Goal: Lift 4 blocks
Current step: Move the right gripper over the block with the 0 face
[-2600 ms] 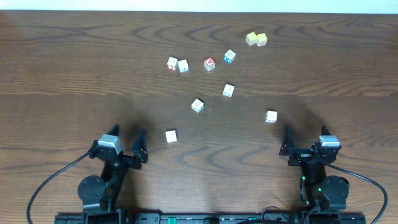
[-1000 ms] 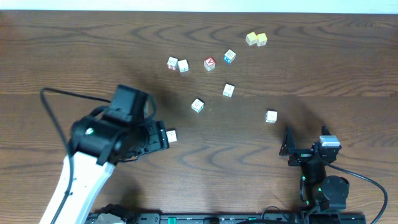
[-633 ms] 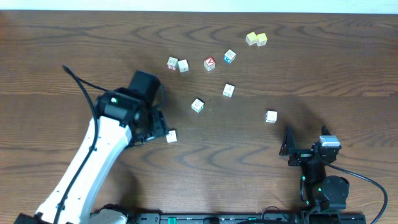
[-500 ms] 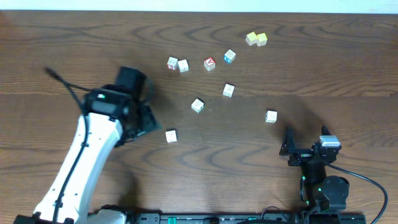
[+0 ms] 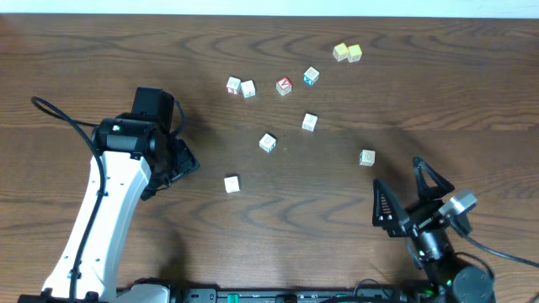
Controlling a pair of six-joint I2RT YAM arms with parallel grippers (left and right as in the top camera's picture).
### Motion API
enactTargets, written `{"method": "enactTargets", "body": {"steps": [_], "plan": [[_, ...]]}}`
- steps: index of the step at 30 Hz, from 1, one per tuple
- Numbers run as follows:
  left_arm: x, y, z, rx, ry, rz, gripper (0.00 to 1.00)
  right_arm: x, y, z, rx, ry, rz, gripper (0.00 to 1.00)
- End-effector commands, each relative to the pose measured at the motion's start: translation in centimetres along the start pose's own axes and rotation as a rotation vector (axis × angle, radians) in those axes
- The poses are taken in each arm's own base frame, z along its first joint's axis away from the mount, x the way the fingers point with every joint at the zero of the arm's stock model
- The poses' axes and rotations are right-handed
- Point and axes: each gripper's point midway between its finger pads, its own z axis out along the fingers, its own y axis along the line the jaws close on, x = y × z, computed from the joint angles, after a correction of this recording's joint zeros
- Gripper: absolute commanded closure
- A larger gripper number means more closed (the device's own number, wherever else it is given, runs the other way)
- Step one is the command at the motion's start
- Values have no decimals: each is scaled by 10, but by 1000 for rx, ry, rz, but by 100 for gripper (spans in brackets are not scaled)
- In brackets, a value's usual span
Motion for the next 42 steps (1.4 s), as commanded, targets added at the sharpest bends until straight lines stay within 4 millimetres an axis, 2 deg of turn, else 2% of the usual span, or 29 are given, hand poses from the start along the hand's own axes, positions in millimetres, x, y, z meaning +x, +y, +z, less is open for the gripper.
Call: {"method": "enactTargets", "body": {"steps": [1,6,8,12,13,14,15,16,17,19,22,24,27,31,36,42], "plan": [[3,-2,0,23,12,73,23,-26,0,5,126,145,-107,1],[2,-3,0,27,7,73,23,9,-53,12,407,629,-102,1],[2,-4,0,31,8,73,23,27,-67,22,432,809,-70,1],[4,-5,0,37,21,74,23,64,-75,46,389,1071,110,1],[7,-5,0,43,32,83,23,86,-74,55,337,1166,219,1],[7,-6,0,47,35,87,23,101,-77,57,327,1225,276,1],[7,-7,0,49,36,90,23,112,-82,56,339,1263,301,3],[8,-7,0,52,37,93,23,125,-88,54,352,1302,326,12],[8,-8,0,58,40,93,23,138,-96,49,376,1348,347,14],[10,-13,-1,86,52,108,23,161,-110,40,442,1421,386,10],[13,-20,-1,123,71,136,23,183,-130,28,545,1486,402,9],[14,-20,1,119,78,139,23,190,-140,24,592,1502,385,9],[16,-20,10,116,97,139,24,193,-145,27,599,1491,375,12],[30,-31,34,152,159,158,24,193,-150,37,592,1455,348,33],[43,-47,61,171,203,206,25,193,-159,40,626,1441,273,38],[47,-74,84,180,201,277,26,195,-161,42,651,1447,194,37]]}}
